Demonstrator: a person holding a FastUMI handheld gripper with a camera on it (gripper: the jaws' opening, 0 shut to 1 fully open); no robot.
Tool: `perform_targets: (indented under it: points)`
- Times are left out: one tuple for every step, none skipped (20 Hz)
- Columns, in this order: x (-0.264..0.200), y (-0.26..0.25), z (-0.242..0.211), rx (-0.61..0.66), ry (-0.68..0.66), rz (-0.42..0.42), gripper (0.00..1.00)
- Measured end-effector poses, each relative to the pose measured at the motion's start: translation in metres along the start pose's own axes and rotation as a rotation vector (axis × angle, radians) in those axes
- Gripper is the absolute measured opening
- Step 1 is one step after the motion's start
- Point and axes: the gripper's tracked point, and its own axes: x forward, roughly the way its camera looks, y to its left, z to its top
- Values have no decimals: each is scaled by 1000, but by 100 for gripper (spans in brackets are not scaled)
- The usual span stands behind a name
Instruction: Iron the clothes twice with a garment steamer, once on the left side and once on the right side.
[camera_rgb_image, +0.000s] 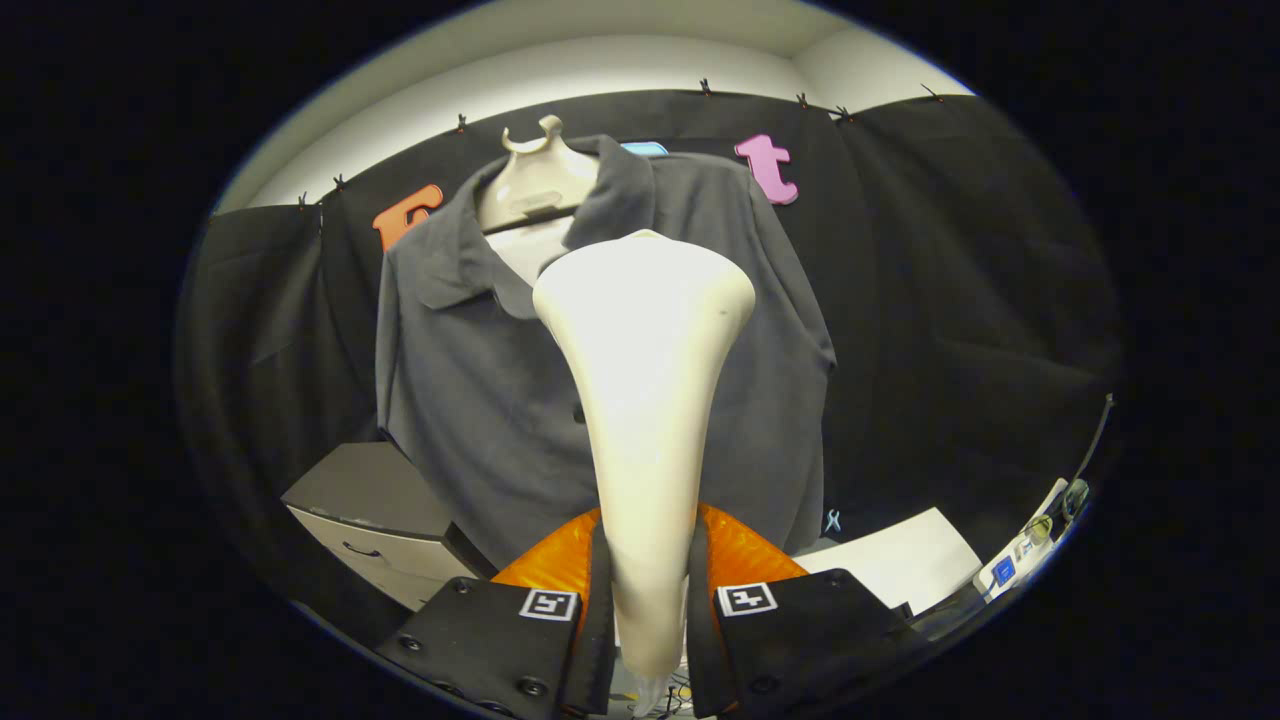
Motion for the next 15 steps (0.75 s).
perform_targets:
  points:
    - [-3, 8, 12, -11, -28, 7, 37]
    - [-5, 16, 23, -18, -58, 13, 37]
    - [-7, 23, 31, -24, -82, 16, 37]
    - [-8, 32, 39, -35, -98, 18, 37]
    - [-10, 39, 43, -42, -113, 16, 37]
    - [-11, 44, 46, -41, -124, 14, 37]
    - [-12, 48, 50, -33, -138, 11, 37]
    - [-13, 51, 52, -20, -148, 6, 37]
    - [-13, 53, 53, -11, -154, 1, 37]
    - [-14, 54, 55, -5, -160, -4, 37]
    - [-14, 55, 57, -1, -166, -6, 37]
    - [-13, 55, 57, 1, -169, -6, 37]
    - [-13, 55, 57, 5, -171, -8, 37]
    - [-12, 55, 56, 6, -169, -10, 37]
    - [-10, 55, 54, 9, -166, -10, 37]
